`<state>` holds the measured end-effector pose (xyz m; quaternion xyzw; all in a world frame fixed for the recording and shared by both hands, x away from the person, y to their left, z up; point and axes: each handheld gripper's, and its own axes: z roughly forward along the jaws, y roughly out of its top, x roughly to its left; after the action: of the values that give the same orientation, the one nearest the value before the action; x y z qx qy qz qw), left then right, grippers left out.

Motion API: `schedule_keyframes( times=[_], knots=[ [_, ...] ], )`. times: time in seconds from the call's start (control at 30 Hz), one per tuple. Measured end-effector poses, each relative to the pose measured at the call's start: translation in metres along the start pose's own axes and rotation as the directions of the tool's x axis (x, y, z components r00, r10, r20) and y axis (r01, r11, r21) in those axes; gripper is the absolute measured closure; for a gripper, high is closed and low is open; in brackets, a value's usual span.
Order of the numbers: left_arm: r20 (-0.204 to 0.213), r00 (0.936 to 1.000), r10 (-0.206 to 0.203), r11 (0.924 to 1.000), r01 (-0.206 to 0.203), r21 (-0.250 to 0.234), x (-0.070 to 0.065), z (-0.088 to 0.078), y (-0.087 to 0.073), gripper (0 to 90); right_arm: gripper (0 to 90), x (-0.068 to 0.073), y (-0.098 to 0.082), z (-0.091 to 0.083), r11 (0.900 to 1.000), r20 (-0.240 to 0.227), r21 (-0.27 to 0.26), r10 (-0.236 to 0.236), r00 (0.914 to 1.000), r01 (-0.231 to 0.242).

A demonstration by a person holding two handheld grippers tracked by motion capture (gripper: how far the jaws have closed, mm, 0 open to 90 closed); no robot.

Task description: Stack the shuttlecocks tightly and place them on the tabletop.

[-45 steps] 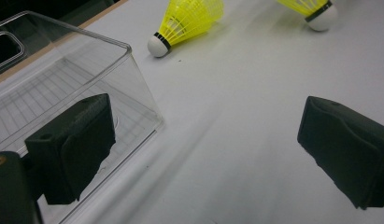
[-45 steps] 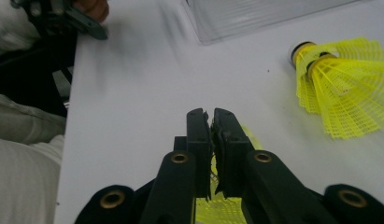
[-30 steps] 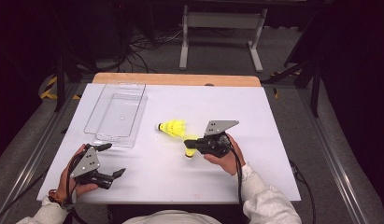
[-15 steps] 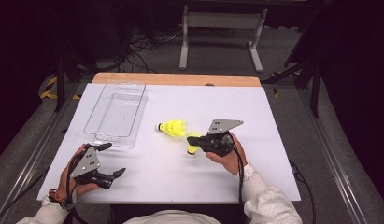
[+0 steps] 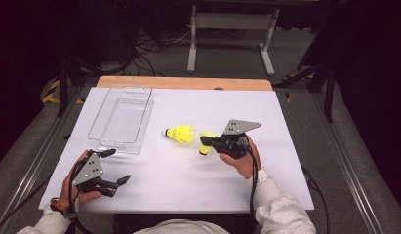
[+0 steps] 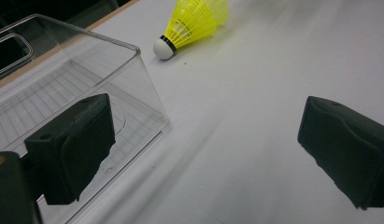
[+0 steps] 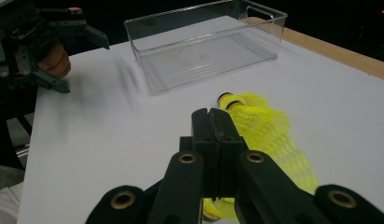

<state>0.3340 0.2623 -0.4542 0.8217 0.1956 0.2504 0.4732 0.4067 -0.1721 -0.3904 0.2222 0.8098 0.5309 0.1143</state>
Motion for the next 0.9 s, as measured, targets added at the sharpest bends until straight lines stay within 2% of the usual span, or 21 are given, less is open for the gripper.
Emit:
schedule_keyframes(
  times=[0.37, 0.5, 0.9],
  knots=[
    [0.003, 0.9997, 0.023, 0.9997, -0.023, 0.008, -0.003, 0.003, 0.003, 4.9, 90.0, -0.003, -0.002, -0.010, 1.000, 0.058, -0.022, 0.000, 0.9983, 0.002],
    [0.002, 0.9999, 0.014, 0.9999, -0.014, 0.004, -0.002, 0.002, 0.002, 4.9, 90.0, -0.005, -0.002, -0.011, 1.000, 0.068, -0.030, 0.002, 0.9977, 0.000],
    [0.000, 0.9997, 0.024, 0.9997, -0.024, 0.012, -0.003, 0.002, 0.002, 4.9, 90.0, -0.013, -0.004, -0.010, 0.999, 0.117, -0.045, 0.026, 0.9928, -0.021]
  ],
)
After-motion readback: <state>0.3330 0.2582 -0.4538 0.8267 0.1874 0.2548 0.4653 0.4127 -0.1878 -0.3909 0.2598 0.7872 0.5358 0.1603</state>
